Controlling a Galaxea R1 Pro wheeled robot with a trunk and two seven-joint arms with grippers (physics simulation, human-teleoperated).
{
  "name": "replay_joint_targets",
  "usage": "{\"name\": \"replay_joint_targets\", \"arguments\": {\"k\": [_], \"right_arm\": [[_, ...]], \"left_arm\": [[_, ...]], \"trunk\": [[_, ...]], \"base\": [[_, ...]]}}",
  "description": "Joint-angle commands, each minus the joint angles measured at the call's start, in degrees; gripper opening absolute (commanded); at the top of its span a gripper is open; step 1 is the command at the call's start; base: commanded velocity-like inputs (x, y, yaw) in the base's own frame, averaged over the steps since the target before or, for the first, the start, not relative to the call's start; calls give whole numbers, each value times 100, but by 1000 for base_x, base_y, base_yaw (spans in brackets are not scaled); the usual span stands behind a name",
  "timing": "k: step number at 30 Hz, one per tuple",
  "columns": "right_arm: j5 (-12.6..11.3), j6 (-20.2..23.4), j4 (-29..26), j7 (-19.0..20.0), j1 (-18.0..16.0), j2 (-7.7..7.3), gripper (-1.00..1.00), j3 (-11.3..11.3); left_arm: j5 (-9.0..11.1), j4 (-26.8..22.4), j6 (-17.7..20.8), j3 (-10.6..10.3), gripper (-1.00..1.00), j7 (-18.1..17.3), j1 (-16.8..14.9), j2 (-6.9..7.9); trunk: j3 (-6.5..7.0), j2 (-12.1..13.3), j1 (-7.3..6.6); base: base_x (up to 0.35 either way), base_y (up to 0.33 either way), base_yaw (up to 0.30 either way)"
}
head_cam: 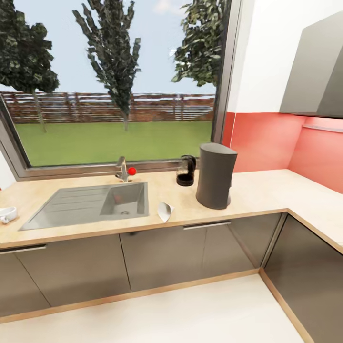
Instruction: Set up a coffee station on the kitchen countertop: keep the coffee maker on the countertop, move the bottle of coffee from the kitchen shelf to the counter next to the coffee maker, place a paper coffee filter on top of the coffee maker, put the saucer next to the coffee maker with the coffee cup on the saucer, and place the electric kettle next to the coffee maker.
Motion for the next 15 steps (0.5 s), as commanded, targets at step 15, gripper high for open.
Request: {"name": "replay_joint_targets", "arguments": {"k": [15], "right_arm": [[62,-23,17,-52,-8,-4,100,-23]], "left_arm": [[59,-6,11,21,100,-57,1,-3]], "trunk": [[-11,-12,6]], "base": [[143,313,0]]}}
